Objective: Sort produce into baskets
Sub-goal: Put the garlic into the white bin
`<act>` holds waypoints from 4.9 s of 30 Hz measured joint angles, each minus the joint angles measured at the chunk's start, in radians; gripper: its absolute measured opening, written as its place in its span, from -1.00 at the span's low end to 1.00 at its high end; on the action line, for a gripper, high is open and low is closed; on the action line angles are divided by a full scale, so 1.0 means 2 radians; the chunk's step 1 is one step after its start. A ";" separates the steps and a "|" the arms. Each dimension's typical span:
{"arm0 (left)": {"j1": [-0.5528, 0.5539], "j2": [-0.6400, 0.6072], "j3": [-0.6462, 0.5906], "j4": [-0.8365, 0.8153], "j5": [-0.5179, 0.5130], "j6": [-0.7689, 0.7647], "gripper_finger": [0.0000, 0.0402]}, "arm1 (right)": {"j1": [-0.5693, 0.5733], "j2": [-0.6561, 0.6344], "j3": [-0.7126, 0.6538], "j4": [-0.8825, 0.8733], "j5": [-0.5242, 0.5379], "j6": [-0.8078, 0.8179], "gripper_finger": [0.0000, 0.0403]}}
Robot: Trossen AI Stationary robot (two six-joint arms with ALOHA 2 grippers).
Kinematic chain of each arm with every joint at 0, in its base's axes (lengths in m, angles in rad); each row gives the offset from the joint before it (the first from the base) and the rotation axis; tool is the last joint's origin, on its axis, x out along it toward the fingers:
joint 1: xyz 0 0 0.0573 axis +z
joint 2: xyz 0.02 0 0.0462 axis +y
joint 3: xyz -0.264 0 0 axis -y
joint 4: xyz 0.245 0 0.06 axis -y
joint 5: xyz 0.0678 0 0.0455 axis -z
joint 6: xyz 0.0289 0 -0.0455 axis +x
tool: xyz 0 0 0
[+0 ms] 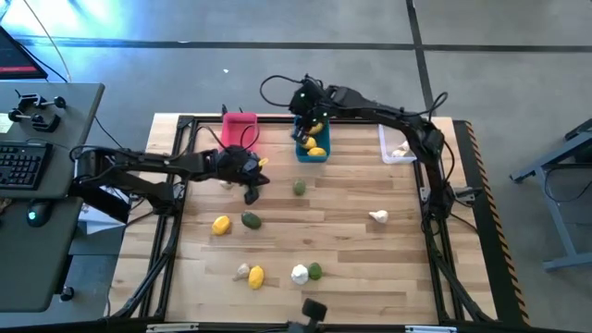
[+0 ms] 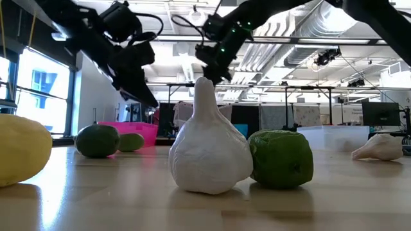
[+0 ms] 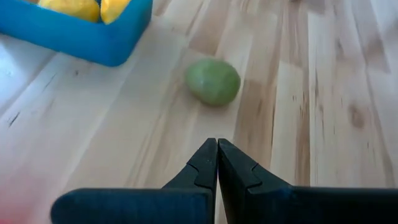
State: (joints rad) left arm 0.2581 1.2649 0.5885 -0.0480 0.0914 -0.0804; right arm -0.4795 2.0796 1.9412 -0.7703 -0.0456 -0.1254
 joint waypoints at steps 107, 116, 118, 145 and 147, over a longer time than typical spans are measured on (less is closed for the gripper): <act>0.090 0.096 0.049 -0.283 -0.072 0.124 -0.02 | 0.159 -0.473 -0.570 0.284 0.220 0.285 -1.00; 0.090 0.068 0.049 -0.298 -0.071 0.082 -0.49 | 0.159 -0.473 -0.570 0.284 0.195 0.287 -1.00; 0.090 0.053 0.049 -0.300 -0.064 0.070 -0.54 | 0.159 -0.473 -0.570 0.285 0.181 0.289 -1.00; 0.047 -0.067 0.049 0.212 0.152 -0.292 -0.56 | 0.206 -0.390 -0.531 0.636 0.086 0.323 -0.53; 0.039 -0.057 0.049 0.250 0.152 -0.301 -0.56 | 0.207 -0.376 -0.514 0.636 0.086 0.333 -0.42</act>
State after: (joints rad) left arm 0.3355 1.1518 0.6868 0.4523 0.3946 -0.6819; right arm -0.0651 1.3266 0.9126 0.5017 0.1268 0.5405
